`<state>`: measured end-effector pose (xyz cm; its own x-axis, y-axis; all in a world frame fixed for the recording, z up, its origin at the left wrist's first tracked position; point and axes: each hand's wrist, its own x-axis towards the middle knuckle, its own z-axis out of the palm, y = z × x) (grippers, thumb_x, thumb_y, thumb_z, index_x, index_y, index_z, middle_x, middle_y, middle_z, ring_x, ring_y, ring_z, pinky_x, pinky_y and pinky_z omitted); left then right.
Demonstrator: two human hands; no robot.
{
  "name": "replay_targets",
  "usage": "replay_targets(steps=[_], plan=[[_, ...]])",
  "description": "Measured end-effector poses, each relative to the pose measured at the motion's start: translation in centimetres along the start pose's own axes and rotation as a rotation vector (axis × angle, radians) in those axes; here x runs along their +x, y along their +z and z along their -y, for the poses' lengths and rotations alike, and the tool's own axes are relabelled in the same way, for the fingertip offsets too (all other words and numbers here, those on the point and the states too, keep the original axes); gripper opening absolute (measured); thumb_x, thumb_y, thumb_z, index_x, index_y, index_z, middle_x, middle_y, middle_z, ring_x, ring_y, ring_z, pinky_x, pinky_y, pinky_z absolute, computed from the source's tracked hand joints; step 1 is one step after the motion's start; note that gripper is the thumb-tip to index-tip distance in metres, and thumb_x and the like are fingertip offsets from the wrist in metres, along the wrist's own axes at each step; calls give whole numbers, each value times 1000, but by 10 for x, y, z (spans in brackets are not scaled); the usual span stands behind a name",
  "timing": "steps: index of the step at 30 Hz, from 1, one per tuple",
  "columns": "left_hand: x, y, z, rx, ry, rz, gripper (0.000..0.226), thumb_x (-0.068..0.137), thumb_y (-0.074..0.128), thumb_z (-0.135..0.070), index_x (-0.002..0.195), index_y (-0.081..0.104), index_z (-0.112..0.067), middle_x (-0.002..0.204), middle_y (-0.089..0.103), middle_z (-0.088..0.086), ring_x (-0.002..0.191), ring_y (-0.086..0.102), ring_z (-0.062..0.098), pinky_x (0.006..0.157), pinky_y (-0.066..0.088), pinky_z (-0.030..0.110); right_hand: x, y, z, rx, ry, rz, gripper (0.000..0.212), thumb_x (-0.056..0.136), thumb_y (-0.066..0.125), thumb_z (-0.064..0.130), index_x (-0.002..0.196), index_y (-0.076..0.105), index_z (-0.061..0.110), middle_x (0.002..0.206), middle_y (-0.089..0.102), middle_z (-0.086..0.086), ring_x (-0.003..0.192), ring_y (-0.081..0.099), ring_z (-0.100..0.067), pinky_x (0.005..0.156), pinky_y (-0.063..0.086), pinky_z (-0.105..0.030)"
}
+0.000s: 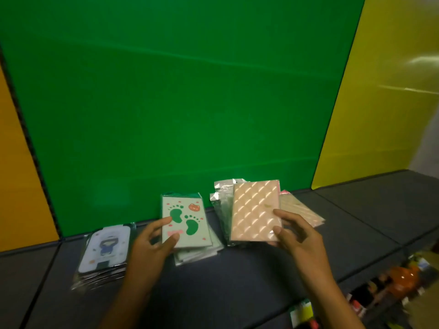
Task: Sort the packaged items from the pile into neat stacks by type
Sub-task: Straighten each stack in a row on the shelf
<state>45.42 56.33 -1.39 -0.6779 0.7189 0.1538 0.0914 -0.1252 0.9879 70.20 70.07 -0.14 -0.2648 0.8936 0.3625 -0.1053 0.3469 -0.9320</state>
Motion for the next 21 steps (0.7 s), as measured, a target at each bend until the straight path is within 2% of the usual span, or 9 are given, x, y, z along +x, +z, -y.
replay_targets(steps=[2, 5, 6, 9, 11, 15, 18, 21], plan=[[2, 12, -2, 37, 1, -30, 31, 85, 62, -5, 109, 58, -24, 97, 60, -9, 85, 64, 11, 53, 55, 17, 15, -3, -4, -16, -16, 54, 33, 86, 66, 2, 109, 70, 26, 116, 68, 4, 105, 66, -15, 87, 57, -37], [0, 28, 2, 100, -4, -114, 30, 86, 61, -5, 111, 57, -22, 94, 60, -10, 81, 62, 5, 52, 53, 14, 34, -7, -7, -45, -28, 164, 34, 87, 65, 4, 110, 69, 28, 118, 63, 14, 101, 61, 6, 80, 53, -13], [-1, 33, 4, 121, -13, -136, 32, 86, 62, -5, 113, 57, -20, 94, 61, -9, 80, 62, 4, 53, 53, 13, 39, -9, -9, -39, -23, 192, 34, 87, 65, 4, 110, 69, 28, 118, 61, 17, 98, 61, 9, 76, 52, -9], [-2, 46, 10, 175, -44, -183, 37, 85, 65, -6, 120, 57, -15, 105, 64, 3, 84, 64, 7, 61, 57, 18, 54, -15, -15, -26, -11, 251, 34, 86, 66, 5, 111, 69, 28, 118, 61, 18, 98, 62, 6, 78, 55, -16], [0, 52, 16, 257, -51, -199, 41, 84, 67, -9, 123, 56, -15, 111, 65, 7, 89, 66, 12, 71, 59, 25, 62, -17, -18, 2, 1, 281, 34, 86, 66, 4, 112, 69, 25, 119, 62, 13, 98, 64, 1, 81, 57, -22], [2, 54, 27, 486, -72, -212, 48, 82, 71, -25, 127, 55, -18, 118, 65, 5, 105, 63, 19, 91, 54, 39, 64, -15, -17, 60, -5, 341, 33, 86, 63, -3, 114, 67, 15, 114, 64, 5, 87, 66, 5, 68, 53, -12], [5, 54, 32, 748, -43, -194, 51, 85, 66, -39, 131, 53, -21, 126, 59, 6, 120, 49, 24, 100, 43, 38, 66, -14, -17, 96, 11, 374, 33, 87, 61, -3, 114, 67, 15, 110, 63, 7, 83, 66, 6, 63, 53, -11], [6, 53, 36, 953, -26, -179, 52, 89, 58, -44, 136, 49, -24, 130, 46, 6, 124, 34, 22, 103, 32, 32, 71, -10, -16, 135, 9, 375, 32, 86, 60, -7, 113, 67, 11, 109, 64, 3, 81, 67, 5, 61, 53, -12]])
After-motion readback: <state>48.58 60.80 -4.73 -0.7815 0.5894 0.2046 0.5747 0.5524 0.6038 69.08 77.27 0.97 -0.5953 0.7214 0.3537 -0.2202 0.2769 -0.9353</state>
